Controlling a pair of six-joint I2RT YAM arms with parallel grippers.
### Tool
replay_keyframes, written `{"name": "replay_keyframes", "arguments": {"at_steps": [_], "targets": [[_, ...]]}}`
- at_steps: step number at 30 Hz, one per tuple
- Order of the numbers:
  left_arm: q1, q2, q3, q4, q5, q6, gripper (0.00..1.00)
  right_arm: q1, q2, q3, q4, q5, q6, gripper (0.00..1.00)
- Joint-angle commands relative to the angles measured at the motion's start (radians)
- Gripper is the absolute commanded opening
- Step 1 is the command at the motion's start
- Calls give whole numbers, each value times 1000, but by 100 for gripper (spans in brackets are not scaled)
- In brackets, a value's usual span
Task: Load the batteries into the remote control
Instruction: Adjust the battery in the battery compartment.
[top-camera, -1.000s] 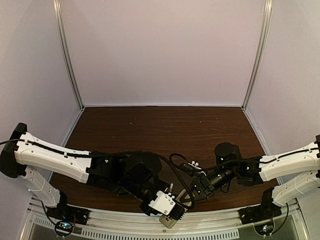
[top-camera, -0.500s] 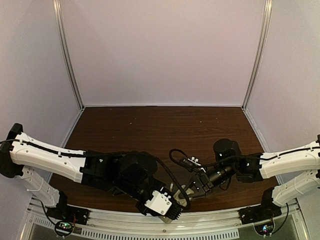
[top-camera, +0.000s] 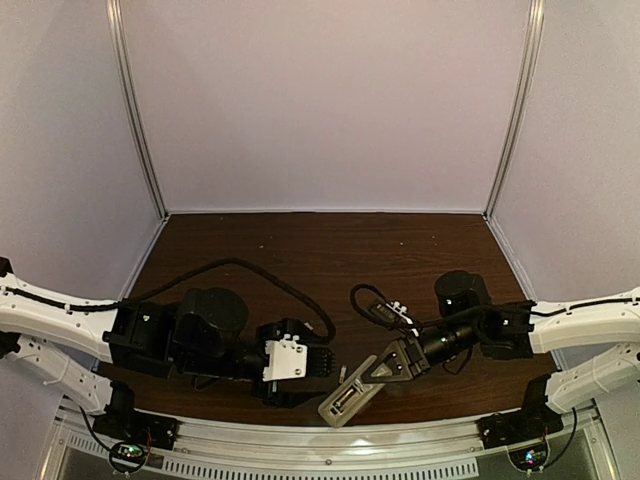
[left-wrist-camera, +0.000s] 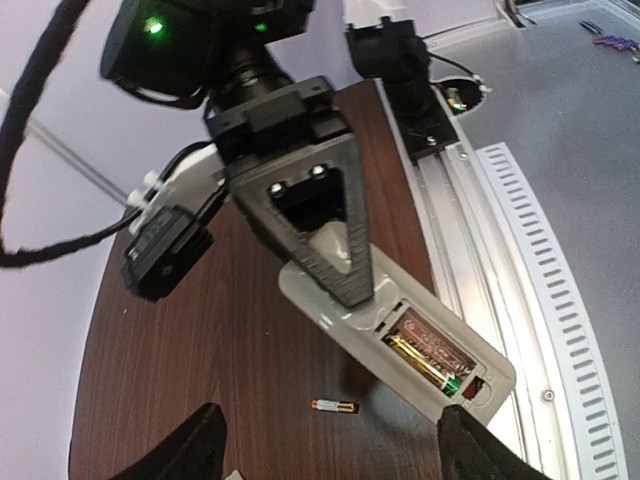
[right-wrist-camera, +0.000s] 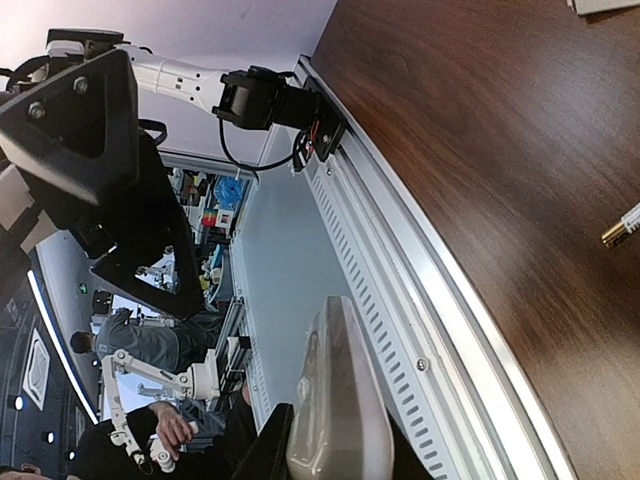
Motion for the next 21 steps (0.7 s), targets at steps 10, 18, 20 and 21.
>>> {"name": "replay_keyframes", "arguments": {"at_steps": [10,18,20,21], "targets": [[2,147,100,13,-197,-421,68,-7,-106,25,-79,273,-118,0],[2,254,154,2,-162,-415,54,-7,-131,24,-84,306,-100,0],[2,263,157,7,-177,-416,51,-7,-137,20,-79,300,-96,0],[4,266,158,6,-188,-419,50,-8,-140,20,-80,297,-94,0]]}}
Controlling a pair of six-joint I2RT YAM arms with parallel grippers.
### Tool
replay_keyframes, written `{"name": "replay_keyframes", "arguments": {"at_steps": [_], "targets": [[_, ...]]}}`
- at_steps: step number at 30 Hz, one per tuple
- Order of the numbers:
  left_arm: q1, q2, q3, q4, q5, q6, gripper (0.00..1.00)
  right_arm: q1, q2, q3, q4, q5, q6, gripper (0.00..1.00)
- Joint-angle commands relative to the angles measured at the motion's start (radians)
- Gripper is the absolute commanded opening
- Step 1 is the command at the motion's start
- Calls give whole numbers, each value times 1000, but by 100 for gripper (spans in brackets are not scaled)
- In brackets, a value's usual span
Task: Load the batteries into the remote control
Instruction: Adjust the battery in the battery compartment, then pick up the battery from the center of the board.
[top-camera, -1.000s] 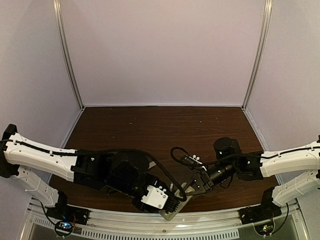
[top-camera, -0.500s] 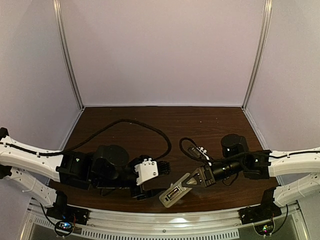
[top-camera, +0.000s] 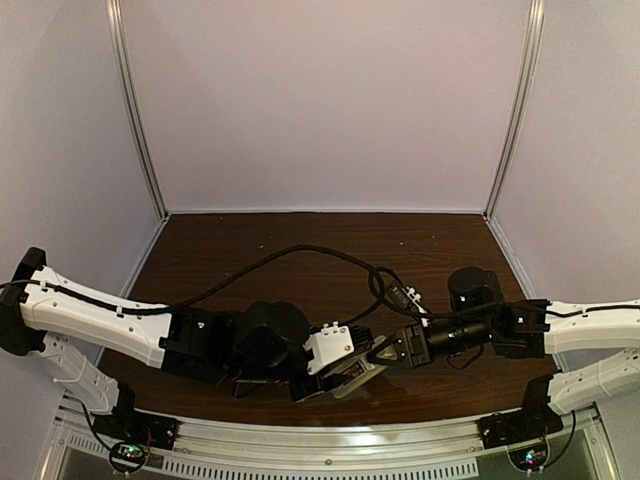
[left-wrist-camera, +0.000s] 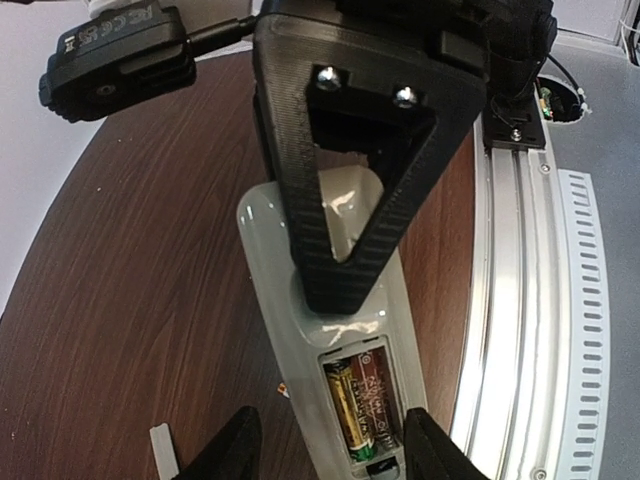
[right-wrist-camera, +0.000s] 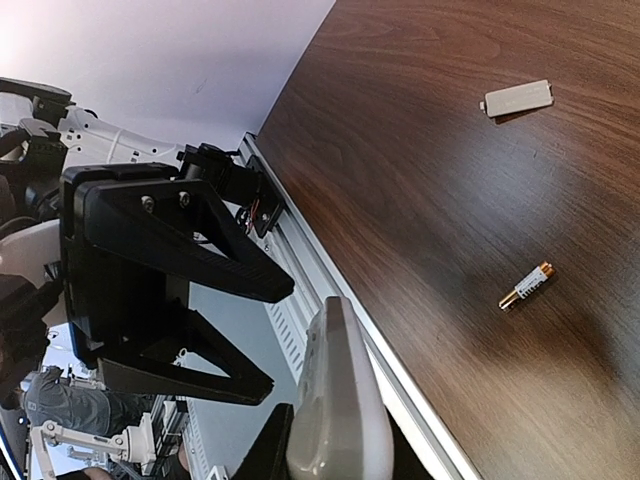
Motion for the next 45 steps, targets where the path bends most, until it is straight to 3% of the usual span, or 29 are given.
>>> {"name": "replay_keyframes", "arguments": {"at_steps": [1,19,20,25,33,40,45], "targets": [[7,21,33,6,-18,-22,49,-4,-33,19,9,19,6,0],[20,90,78,-31,-87,-6,27,-6,-68,-9,28,8,57,0],[20,91,80,-28,-92,-4,28,-6,-70,-13,28,14,59,0],[22,49,57,33,-58,-11,63,-52,-79,-59,36,40,95,0],[59,-224,-141,228,-121,-112,97,-282,-177,-101,-80,29,34,0],[76,-180,-224,216,-110,-269,97,-367,-254,-121,-78,-50,-21,0],[77,-85,-215,209,-39,-283,89,-370,-323,-125,-118,-48,-85,0]]}}
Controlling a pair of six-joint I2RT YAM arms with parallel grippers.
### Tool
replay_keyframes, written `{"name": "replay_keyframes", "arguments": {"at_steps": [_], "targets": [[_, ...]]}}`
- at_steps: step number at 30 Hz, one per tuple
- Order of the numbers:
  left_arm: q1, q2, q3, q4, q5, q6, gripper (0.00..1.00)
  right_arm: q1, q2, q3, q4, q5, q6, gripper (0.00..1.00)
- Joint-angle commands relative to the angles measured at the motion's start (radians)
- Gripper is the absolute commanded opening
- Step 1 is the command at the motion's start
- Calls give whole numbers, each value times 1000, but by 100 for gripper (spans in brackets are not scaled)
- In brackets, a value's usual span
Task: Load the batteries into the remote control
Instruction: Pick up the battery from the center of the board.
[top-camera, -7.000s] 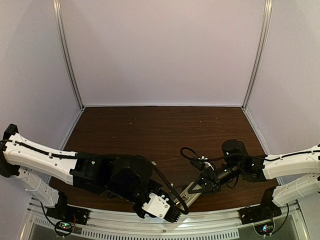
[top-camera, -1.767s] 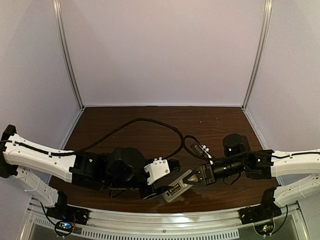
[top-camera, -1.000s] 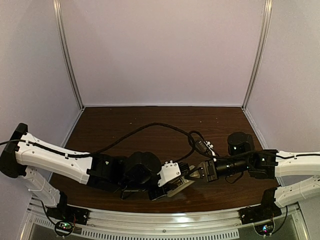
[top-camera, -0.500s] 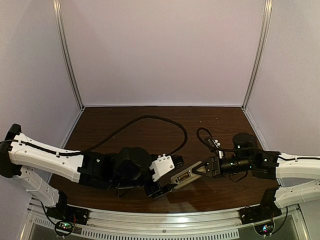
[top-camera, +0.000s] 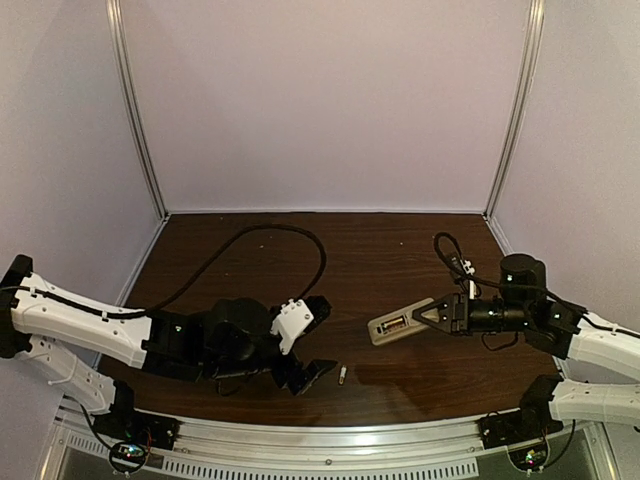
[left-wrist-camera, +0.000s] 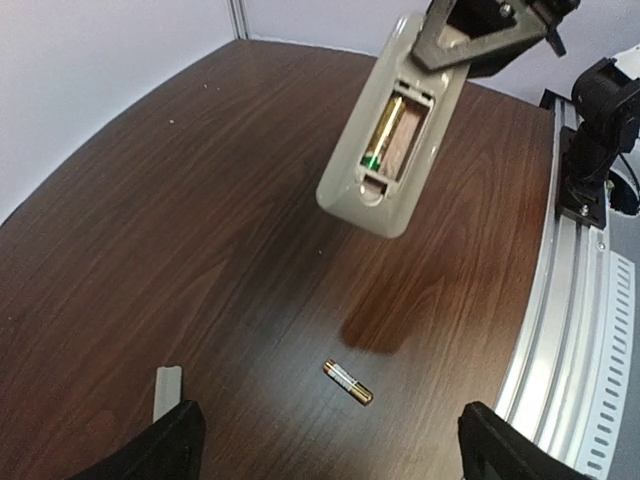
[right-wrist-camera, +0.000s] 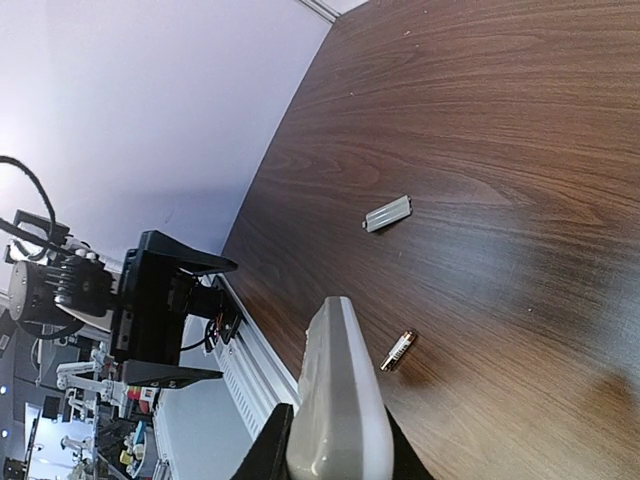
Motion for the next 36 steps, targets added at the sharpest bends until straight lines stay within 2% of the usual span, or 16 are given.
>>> {"name": "replay_keyframes", "arguments": {"at_steps": [1,3,5,11,18,25,31,36], "targets": [[2,66,2,16,62,-47,86,-6,-61,-14,-49,-11,-81,0],[5,91,27,-6,117,24,79,-11,-65,-3,-97,3,-101,0],[6,117,67,-90,157,157,74,-17,-68,11,-140,10,-119,0],[26,194,168,-345,139,632,74,-47,-82,23,-194,9,-123,0],[81,216,265,-393,279,976,73,-114,-108,31,-217,-35,-124,0],[92,444,491,-587,287,1149,65,-197,-104,42,-238,-116,-150,0],[103,577,656,-720,308,1216,64,-244,-108,40,-238,-169,-156,0],[102,699,803,-857,312,1247,57,-268,-103,31,-229,-203,-161,0]]}}
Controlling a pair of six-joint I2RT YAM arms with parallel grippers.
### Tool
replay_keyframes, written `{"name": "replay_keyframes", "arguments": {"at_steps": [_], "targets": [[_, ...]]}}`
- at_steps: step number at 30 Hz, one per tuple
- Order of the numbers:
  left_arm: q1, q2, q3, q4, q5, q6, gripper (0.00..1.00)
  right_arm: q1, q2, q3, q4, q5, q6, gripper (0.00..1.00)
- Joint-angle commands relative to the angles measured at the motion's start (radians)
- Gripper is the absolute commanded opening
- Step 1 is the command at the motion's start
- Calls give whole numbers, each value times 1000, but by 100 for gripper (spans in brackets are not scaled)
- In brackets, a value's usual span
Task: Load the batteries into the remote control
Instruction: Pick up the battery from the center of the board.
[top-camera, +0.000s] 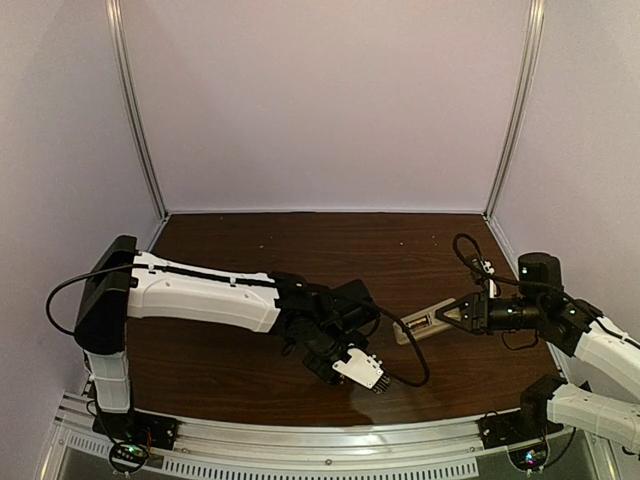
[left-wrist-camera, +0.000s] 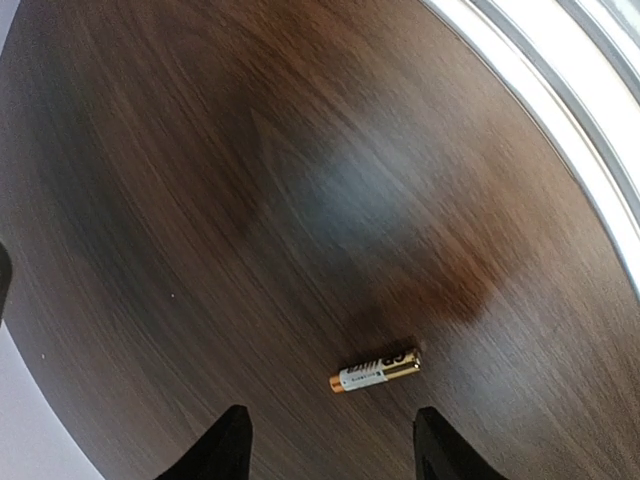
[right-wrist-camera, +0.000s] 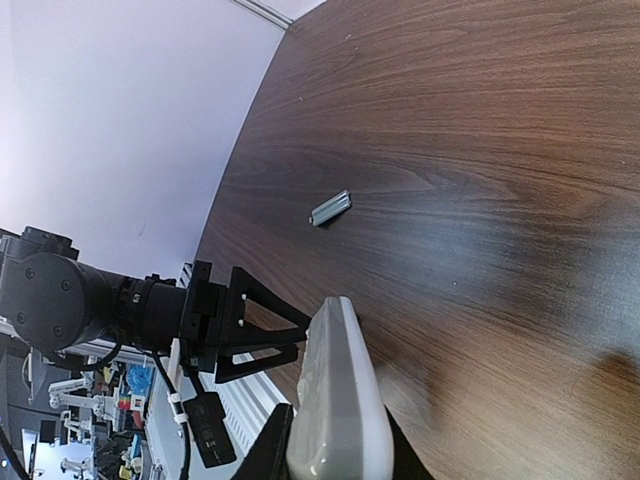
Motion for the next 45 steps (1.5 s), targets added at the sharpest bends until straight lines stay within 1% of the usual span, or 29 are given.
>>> {"name": "replay_keyframes", "arguments": {"at_steps": [1,4,10,18,25,27,35,38,42,45], "targets": [[5,84,110,-146,24,66,56,-29,-5,20,13,-59,-16,0],[8,138,178,-208,56,54,54,-50,-4,18,14,-83,-18,0],[8,167,192,-238,57,52,52,-76,5,9,26,-124,-16,0],[8,187,191,-225,52,57,52,-97,12,-19,76,-165,18,0],[9,211,194,-208,41,63,51,-107,18,-27,80,-178,17,0],[11,218,196,-205,10,65,51,-108,18,-30,82,-182,17,0],[18,235,199,-183,-26,77,48,-115,22,-30,89,-190,21,0],[26,246,216,-184,-27,77,43,-116,23,-30,89,-192,21,0],[30,250,220,-182,-27,73,31,-119,20,-31,87,-193,20,0],[32,254,216,-184,-21,65,28,-120,19,-35,85,-193,18,0]]}}
